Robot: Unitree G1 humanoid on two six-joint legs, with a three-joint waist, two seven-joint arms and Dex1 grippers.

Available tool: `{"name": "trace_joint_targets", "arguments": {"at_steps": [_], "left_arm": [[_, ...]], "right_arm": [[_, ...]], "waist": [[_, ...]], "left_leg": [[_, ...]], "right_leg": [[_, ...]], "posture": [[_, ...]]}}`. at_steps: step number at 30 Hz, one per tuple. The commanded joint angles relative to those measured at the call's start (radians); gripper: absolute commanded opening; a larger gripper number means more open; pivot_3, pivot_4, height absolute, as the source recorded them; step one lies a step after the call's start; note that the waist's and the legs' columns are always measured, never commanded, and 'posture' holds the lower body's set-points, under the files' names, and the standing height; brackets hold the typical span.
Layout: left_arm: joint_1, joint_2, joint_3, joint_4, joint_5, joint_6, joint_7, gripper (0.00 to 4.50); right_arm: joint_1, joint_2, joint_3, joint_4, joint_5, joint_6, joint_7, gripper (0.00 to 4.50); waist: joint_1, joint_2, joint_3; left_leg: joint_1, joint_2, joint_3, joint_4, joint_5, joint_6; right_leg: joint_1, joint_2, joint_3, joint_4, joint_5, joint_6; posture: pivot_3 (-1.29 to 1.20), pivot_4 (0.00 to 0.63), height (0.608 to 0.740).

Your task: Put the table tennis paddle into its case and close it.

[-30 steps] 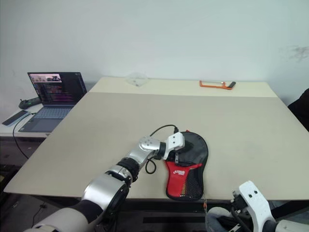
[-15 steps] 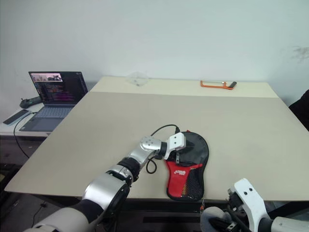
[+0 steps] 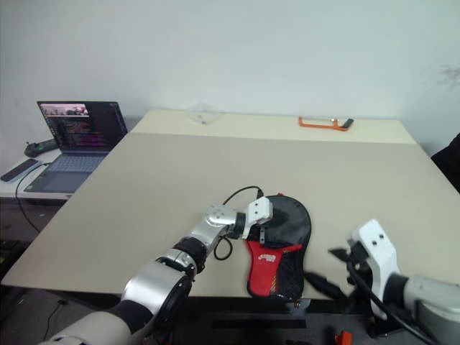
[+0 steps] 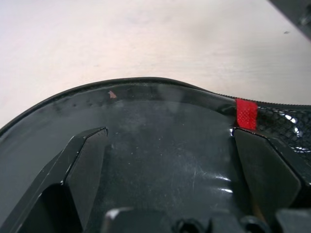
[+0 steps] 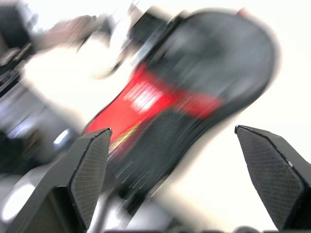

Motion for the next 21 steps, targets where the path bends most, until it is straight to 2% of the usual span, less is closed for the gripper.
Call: {"name": "trace_joint_targets", "arguments": {"at_steps": [1,4,7,10,13,16,21], "left_arm": [[0.008,-0.006,0.020,-0.030,-0.041,0.018,-0.071,4.50],[-0.006,-0.003,0.045,-0.078,-0.077,0.029,-0.093,4.50],[-0.006,0.026,0.068,-0.145,-0.108,0.042,-0.100,4.50],[0.024,0.086,0.103,-0.263,-0.159,0.103,-0.097,4.50],[0.116,0.229,0.184,-0.433,-0.216,0.199,-0.043,4.50],[0.204,0.289,0.215,-0.591,-0.241,0.288,0.037,4.50],[0.311,0.326,0.254,-0.757,-0.268,0.391,0.153,4.50]], "right_arm": [[-0.138,0.092,0.167,0.151,-0.253,-0.104,0.079,4.47],[-0.228,0.174,0.259,0.294,-0.415,-0.197,0.189,4.47],[-0.303,0.257,0.307,0.420,-0.498,-0.241,0.263,4.47],[-0.365,0.313,0.340,0.531,-0.590,-0.305,0.346,4.47],[-0.456,0.393,0.359,0.693,-0.696,-0.415,0.406,4.47],[-0.497,0.398,0.339,0.827,-0.742,-0.456,0.499,4.47],[-0.584,0.371,0.289,1.040,-0.823,-0.539,0.583,4.47]], "waist": [[-0.002,0.003,0.004],[-0.002,0.006,0.007],[-0.007,0.006,0.011],[-0.016,0.008,0.013],[-0.032,0.011,0.015],[-0.049,0.013,0.017],[-0.035,0.014,0.019]], "left_leg": [[-0.001,0.000,0.000,0.000,0.000,0.000],[-0.006,-0.001,-0.001,0.000,0.000,0.000],[-0.019,-0.002,0.000,0.002,0.002,-0.004],[-0.025,-0.003,0.002,0.003,0.002,-0.005],[-0.028,-0.003,0.003,0.005,0.003,-0.006],[-0.025,-0.002,0.004,0.004,0.004,-0.008],[-0.025,-0.003,0.004,0.006,0.005,-0.008]], "right_leg": [[-0.001,0.000,0.000,0.000,0.001,-0.002],[-0.007,0.000,-0.001,0.001,0.001,-0.003],[-0.021,0.000,0.000,0.004,0.001,-0.003],[-0.031,-0.002,0.001,0.010,0.001,-0.003],[-0.036,-0.002,0.001,0.016,0.001,-0.004],[-0.036,-0.002,0.001,0.019,0.002,-0.006],[-0.035,-0.004,0.000,0.020,0.002,-0.006]], "posture": [[0.00,0.150,0.740],[0.00,0.150,0.740],[0.00,0.150,0.740],[0.00,0.150,0.740],[0.00,0.150,0.740],[0.00,0.150,0.740],[0.00,0.150,0.740]]}}
